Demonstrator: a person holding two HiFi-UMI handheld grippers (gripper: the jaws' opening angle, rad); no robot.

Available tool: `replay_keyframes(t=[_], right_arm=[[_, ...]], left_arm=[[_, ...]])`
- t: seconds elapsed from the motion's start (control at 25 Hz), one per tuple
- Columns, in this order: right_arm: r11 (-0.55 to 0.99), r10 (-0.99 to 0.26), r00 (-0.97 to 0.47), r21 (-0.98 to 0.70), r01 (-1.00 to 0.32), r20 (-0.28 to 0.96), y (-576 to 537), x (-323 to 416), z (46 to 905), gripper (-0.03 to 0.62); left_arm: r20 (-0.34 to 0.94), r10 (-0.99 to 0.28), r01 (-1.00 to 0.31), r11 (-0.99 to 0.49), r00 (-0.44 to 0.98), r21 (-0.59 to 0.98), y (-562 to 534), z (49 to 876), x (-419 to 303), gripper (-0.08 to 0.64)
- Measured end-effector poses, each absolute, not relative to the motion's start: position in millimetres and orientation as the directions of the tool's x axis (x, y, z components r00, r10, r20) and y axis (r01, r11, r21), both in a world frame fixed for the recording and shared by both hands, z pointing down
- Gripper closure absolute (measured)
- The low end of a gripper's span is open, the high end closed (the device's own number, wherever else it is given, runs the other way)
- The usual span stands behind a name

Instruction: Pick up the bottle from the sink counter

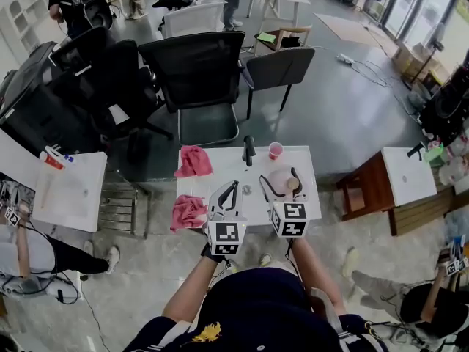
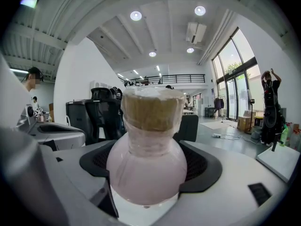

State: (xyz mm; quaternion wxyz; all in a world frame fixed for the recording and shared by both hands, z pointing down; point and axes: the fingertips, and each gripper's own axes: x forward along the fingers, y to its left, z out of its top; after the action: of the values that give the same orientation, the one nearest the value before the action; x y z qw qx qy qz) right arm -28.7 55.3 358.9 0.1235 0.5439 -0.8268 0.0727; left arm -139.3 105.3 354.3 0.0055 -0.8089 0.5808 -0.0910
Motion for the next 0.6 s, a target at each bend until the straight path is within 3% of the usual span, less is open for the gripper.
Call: replay_keyframes(t=[0.6], right_arm=[[0.46,-0.859,-0.448,-0.007,-0.888,0.247,70.8,20.1,319.4,0.161]], left_arm=[[0.115,-0.941,-0.939,-0.33,0.319,-0.1,104.4,318.5,-81.1,0.541]])
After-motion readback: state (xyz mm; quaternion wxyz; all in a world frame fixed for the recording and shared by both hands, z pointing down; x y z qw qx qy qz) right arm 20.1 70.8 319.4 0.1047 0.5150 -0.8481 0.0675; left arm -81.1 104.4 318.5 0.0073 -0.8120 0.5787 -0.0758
